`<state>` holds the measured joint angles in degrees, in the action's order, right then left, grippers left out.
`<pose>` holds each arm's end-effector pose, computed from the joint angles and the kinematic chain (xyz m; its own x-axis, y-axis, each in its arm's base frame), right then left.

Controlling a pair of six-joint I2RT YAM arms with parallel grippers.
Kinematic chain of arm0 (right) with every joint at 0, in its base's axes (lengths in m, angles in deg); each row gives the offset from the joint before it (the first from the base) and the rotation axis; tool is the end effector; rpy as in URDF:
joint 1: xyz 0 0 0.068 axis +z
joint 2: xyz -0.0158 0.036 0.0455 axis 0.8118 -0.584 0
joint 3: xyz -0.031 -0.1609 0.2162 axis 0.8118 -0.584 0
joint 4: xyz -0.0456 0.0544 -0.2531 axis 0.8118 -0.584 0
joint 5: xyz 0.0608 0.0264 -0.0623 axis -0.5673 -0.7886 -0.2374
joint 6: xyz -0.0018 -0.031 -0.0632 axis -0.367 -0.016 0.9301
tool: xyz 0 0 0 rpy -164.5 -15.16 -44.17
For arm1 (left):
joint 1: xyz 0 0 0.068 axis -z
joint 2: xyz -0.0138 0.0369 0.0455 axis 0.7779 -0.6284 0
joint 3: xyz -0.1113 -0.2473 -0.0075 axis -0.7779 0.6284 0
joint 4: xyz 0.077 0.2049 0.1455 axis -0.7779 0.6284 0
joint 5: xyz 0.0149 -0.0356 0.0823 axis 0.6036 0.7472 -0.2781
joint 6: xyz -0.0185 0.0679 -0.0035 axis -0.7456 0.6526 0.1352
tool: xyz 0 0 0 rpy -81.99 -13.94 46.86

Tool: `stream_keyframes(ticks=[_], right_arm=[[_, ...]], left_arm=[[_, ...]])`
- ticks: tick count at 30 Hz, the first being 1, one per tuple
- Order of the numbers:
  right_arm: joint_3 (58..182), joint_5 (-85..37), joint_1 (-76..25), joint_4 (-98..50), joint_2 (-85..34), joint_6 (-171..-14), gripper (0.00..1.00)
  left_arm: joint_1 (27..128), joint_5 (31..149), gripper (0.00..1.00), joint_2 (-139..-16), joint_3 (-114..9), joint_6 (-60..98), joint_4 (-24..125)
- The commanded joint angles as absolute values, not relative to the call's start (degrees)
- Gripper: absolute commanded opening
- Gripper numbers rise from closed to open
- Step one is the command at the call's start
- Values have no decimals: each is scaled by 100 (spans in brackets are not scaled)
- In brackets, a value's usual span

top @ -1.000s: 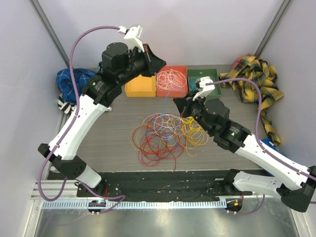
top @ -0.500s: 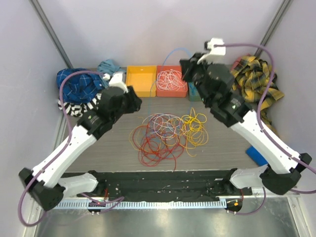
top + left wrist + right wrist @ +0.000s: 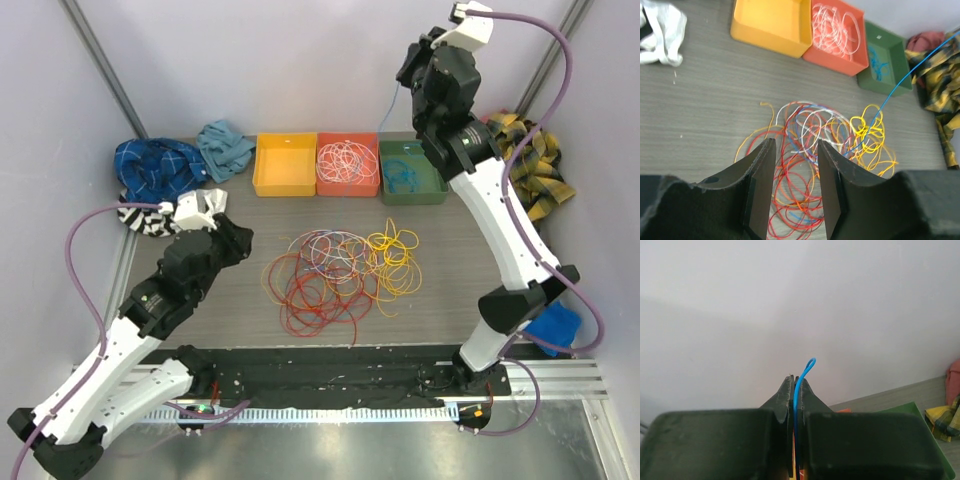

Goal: Untangle the cables

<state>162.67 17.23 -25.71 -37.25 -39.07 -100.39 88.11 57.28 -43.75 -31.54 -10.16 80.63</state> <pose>0.3333 0.1446 0.5511 0.1710 0.3329 -0.9273 0.0454 0.9375 0.3449 0.1571 -0.0884 0.3466 -0.3489 -0.4768 -0.8068 0.0084 0.8592 -0.5115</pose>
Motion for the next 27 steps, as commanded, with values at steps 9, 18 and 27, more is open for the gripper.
stream_keyframes(ticks=[9,18,27], right_arm=[[17758,1601,-3405,-3452,-5394,-10464,1],[16976,1540,-3880,-3162,-6028,-10790,1],[16824,661,-3722,-3151,-5712,-10878,1]], left_arm=[[8798,6072,42,-4251,-2093,-1682,8074],[8798,6117,41,-4119,-1697,-1806,8180],[8798,6564,40,-4427,-1565,-1911,7881]])
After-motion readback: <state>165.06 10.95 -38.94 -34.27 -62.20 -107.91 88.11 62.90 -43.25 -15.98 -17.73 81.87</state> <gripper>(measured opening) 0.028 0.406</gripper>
